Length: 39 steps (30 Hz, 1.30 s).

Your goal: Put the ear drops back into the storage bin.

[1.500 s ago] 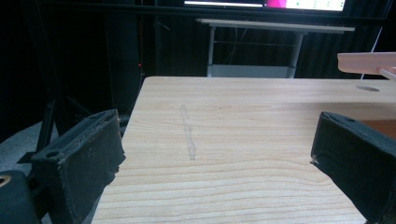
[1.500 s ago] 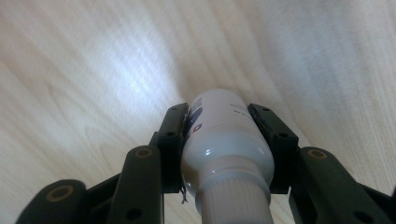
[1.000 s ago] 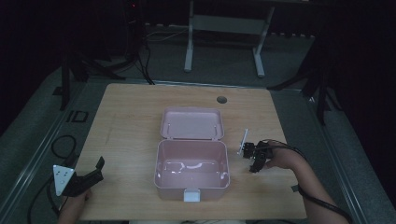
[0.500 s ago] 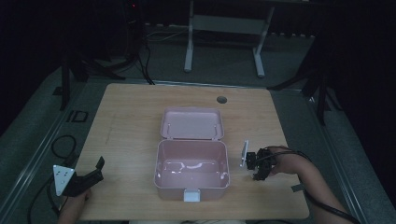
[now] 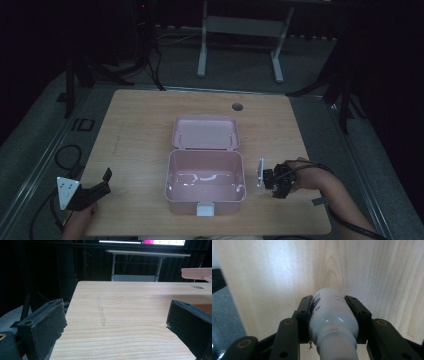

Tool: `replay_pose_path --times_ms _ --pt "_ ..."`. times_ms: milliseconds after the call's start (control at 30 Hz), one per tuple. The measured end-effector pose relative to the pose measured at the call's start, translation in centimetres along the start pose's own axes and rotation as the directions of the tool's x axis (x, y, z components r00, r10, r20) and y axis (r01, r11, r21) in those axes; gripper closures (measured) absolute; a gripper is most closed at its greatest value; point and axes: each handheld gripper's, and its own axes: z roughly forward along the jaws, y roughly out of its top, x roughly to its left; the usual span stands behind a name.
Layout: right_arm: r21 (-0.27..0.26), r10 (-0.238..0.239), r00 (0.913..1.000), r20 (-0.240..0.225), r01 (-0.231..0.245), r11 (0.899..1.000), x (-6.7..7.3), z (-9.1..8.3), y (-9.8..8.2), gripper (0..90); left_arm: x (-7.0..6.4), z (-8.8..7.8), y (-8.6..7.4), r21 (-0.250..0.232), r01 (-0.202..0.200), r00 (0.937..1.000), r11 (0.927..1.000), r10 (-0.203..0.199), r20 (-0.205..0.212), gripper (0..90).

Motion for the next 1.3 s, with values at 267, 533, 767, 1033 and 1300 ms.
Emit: replay_pose_path --times_ms 267,533,767,1033,1300 --pt "-0.003 0.008 1.0000 -0.004 -0.008 1.000 0.4 -1.3 0.1 59.4 0.0 0.0 0.0 -0.001 0.000 1.0000 1.0000 0.000 0.000 2.4" --pt "-0.010 0.014 0.9998 -0.012 -0.014 1.000 0.7 -3.2 0.0 59.4 0.0 0.0 0.0 0.000 0.000 1.0000 1.0000 0.000 0.001 2.4" --pt "0.002 0.007 1.0000 0.000 -0.007 1.000 1.0 -4.7 0.1 59.4 0.0 0.0 0.0 0.000 -0.001 1.0000 1.0000 0.001 0.001 2.4" --pt "-0.020 0.020 0.9996 0.020 -0.019 1.000 0.9 -7.1 0.3 59.4 0.0 0.0 0.0 0.000 -0.001 1.0000 1.0000 0.001 0.001 2.4" --pt "-0.020 0.037 0.9989 0.029 -0.036 0.999 0.9 -9.5 0.4 59.4 0.0 0.0 0.0 -0.001 -0.001 1.0000 1.0000 0.001 0.001 2.4"
